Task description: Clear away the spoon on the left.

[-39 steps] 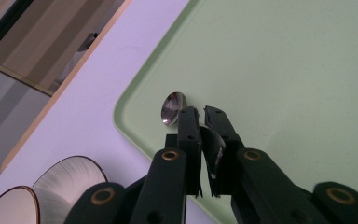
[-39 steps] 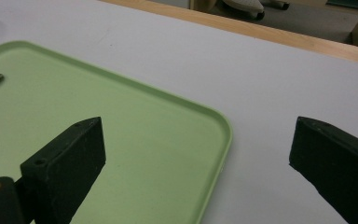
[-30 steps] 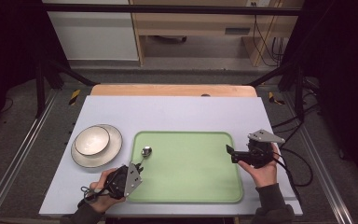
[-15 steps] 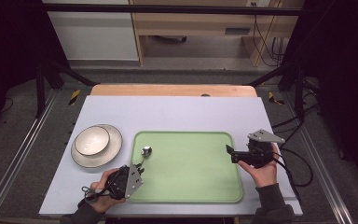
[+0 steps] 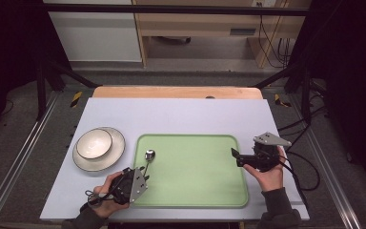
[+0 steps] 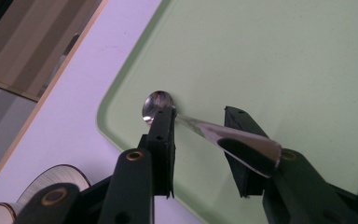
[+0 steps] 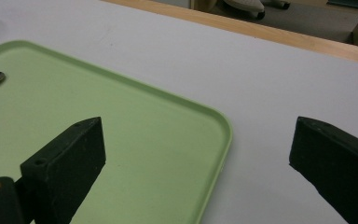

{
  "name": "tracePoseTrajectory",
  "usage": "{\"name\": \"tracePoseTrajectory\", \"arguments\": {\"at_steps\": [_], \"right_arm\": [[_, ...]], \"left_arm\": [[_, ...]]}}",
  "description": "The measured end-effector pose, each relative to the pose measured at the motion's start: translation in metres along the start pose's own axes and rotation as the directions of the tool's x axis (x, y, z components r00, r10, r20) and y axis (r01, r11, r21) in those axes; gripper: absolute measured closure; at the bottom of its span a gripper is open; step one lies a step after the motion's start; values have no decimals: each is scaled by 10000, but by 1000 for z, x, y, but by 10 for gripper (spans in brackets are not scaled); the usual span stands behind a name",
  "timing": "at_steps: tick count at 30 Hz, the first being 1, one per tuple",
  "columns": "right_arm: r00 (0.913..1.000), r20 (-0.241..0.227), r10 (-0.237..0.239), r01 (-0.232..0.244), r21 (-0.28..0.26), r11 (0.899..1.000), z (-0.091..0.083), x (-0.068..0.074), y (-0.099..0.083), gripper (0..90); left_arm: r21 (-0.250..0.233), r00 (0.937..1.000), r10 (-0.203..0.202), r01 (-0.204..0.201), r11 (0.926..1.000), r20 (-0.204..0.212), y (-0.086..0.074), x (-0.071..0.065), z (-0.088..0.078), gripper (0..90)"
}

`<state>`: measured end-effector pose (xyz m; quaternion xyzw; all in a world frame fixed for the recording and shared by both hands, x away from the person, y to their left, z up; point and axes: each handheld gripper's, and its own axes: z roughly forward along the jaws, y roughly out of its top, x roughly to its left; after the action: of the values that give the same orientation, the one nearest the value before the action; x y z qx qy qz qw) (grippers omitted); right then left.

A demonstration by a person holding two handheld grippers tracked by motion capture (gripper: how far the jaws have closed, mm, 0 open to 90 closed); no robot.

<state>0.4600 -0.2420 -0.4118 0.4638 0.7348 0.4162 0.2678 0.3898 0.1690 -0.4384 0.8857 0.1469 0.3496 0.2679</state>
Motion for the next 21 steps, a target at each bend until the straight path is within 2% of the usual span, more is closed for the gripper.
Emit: {"name": "tracePoseTrajectory", "arguments": {"at_steps": [13,21], "right_arm": [[10000,3,-37,37,25,10000,0,0,0,37],[10000,1,-34,34,33,10000,0,0,0,36]], "left_arm": [[139,9990,-384,381,9992,208,-2,2,3,430],[246,9987,-455,449,9987,249,-2,3,4,326]]}}
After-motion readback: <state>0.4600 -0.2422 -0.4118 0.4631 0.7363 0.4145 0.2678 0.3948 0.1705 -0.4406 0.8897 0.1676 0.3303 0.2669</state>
